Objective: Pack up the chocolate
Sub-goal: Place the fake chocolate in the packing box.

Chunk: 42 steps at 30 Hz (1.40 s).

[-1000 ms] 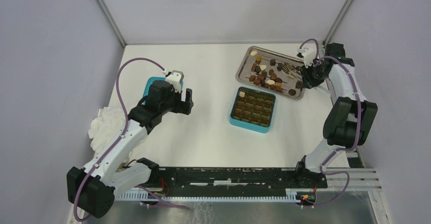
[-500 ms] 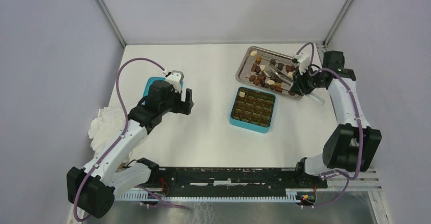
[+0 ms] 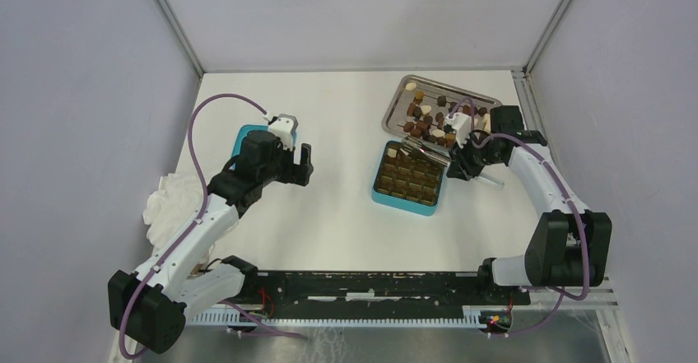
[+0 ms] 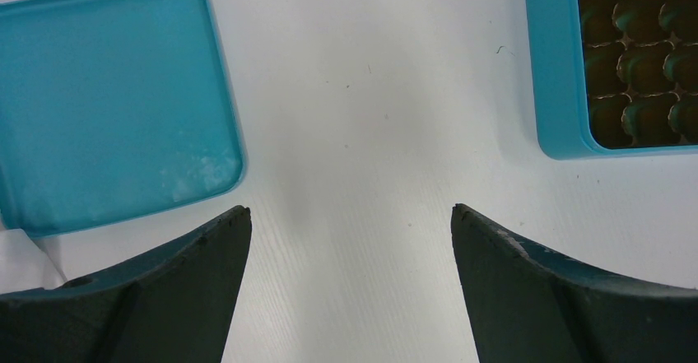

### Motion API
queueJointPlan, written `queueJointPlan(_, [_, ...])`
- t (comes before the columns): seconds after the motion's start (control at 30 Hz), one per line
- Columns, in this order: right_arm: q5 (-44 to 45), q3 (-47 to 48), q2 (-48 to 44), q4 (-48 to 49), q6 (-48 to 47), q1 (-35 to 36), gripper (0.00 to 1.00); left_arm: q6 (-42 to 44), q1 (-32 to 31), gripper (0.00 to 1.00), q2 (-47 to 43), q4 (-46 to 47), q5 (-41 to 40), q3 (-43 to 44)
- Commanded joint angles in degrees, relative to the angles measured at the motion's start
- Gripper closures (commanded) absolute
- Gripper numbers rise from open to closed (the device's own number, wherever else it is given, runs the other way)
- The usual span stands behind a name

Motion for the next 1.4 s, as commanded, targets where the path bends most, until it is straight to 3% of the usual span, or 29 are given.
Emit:
queueJointPlan(0.0, [2.5, -0.4, -0.8, 4.6, 0.6, 0.7, 0.97, 3.2, 0.3, 0.04, -0.4, 1.3, 0.5, 0.1])
queueJointPlan(0.67, [6.4, -0.3, 0.8, 5.8, 1.8, 2.9, 0.7, 3.2, 0.3, 0.05, -0.5, 1.3, 0.5, 0.2])
queueJointPlan(0.97, [6.9, -0.3, 0.6, 5.9, 2.1, 2.9, 0.63, 3.2, 0.3, 0.05, -0.6, 1.3, 0.5, 0.1])
queueJointPlan(1.37, [6.0, 0.1, 0.3, 5.6, 2.4, 2.8, 0.61, 3.2, 0.2, 0.04, -0.7, 1.3, 0.5, 0.1])
